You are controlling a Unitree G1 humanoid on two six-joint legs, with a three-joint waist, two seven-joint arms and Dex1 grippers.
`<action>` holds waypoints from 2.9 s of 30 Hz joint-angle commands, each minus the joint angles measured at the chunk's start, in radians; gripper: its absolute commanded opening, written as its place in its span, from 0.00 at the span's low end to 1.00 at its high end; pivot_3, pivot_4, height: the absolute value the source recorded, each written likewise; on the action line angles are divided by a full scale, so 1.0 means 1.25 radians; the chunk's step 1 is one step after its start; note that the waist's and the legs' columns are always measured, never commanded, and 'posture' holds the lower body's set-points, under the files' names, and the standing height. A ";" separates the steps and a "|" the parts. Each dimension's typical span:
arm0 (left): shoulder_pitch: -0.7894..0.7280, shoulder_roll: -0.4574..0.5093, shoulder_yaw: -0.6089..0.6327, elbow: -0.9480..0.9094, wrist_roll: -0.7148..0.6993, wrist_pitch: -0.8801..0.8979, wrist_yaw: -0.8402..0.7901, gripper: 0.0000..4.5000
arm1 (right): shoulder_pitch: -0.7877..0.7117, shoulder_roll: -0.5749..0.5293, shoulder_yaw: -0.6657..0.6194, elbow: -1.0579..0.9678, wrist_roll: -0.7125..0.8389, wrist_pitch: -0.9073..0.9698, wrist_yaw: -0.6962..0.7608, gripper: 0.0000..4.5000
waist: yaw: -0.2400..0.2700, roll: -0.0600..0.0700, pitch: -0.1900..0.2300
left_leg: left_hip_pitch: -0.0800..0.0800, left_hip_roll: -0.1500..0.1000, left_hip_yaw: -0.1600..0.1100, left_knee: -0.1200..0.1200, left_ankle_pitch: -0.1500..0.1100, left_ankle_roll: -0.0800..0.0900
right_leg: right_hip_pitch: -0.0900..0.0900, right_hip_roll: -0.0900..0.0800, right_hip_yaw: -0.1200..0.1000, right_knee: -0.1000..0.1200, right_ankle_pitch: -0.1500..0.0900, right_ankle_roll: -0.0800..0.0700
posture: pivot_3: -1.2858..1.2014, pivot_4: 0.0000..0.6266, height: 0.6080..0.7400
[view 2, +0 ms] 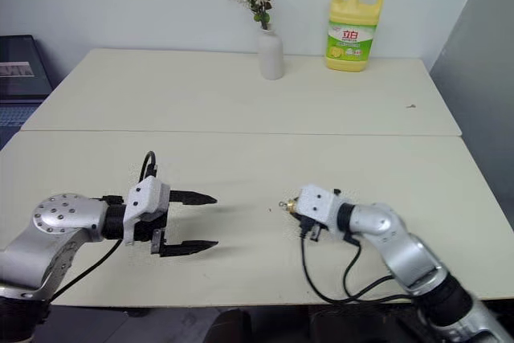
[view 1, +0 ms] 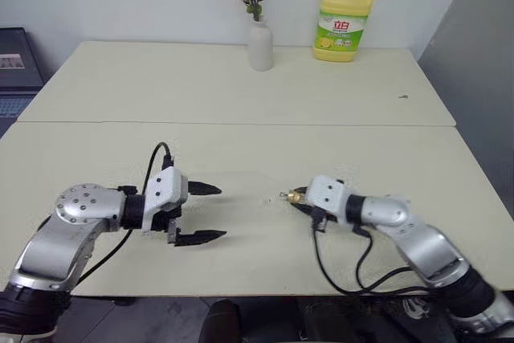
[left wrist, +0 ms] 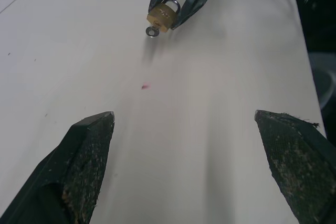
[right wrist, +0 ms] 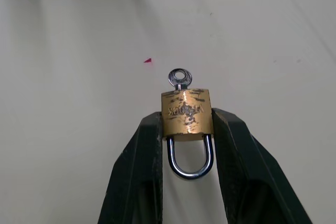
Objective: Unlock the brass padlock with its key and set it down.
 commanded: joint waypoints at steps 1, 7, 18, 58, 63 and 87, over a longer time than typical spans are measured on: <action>-0.024 -0.020 0.000 -0.044 -0.053 0.065 0.033 1.00 | -0.033 -0.029 -0.037 0.009 0.006 -0.144 0.073 0.21 | -0.003 0.000 0.000 | 0.000 0.000 0.000 0.000 0.000 0.000 | 0.000 0.000 0.000 0.000 0.000 0.000 | 0.52 0.24 1.00; -0.063 -0.037 0.005 -0.043 -0.084 0.128 0.065 1.00 | -0.069 -0.014 -0.054 0.038 -0.025 -0.264 0.078 0.21 | -0.002 0.000 0.000 | 0.001 0.000 -0.001 0.000 0.000 0.000 | 0.001 0.001 0.000 0.001 0.000 0.000 | 0.52 0.24 1.00; -0.144 -0.057 -0.001 0.012 -0.069 0.144 0.101 1.00 | -0.074 -0.027 -0.125 0.159 -0.373 -0.533 -0.236 0.21 | 0.005 0.000 0.000 | 0.001 -0.001 0.000 0.001 0.000 0.000 | 0.001 0.000 0.000 0.000 0.000 0.000 | 0.52 0.24 1.00; -0.488 -0.232 -0.103 0.286 -0.070 0.182 0.007 0.80 | -0.076 0.058 -0.142 0.091 -0.395 -0.630 -0.261 0.21 | 0.011 0.000 0.000 | 0.001 -0.001 -0.001 0.001 0.000 0.000 | 0.002 0.000 0.000 0.001 0.003 -0.004 | 0.52 0.24 1.00; -0.495 -0.234 -0.100 0.292 -0.071 0.184 -0.006 0.46 | -0.075 0.062 -0.141 0.086 -0.394 -0.627 -0.255 0.21 | 0.011 0.000 0.000 | 0.001 -0.001 -0.001 0.001 0.000 0.000 | 0.002 0.000 0.000 0.002 0.003 -0.004 | 0.52 0.24 1.00; -0.451 -0.235 -0.133 0.224 0.021 0.009 -0.049 0.00 | -0.062 0.081 -0.143 0.072 -0.352 -0.586 -0.220 0.21 | 0.011 0.000 0.000 | 0.001 -0.001 -0.001 0.001 0.000 0.000 | 0.002 0.000 0.000 0.002 0.003 -0.004 | 0.52 0.24 1.00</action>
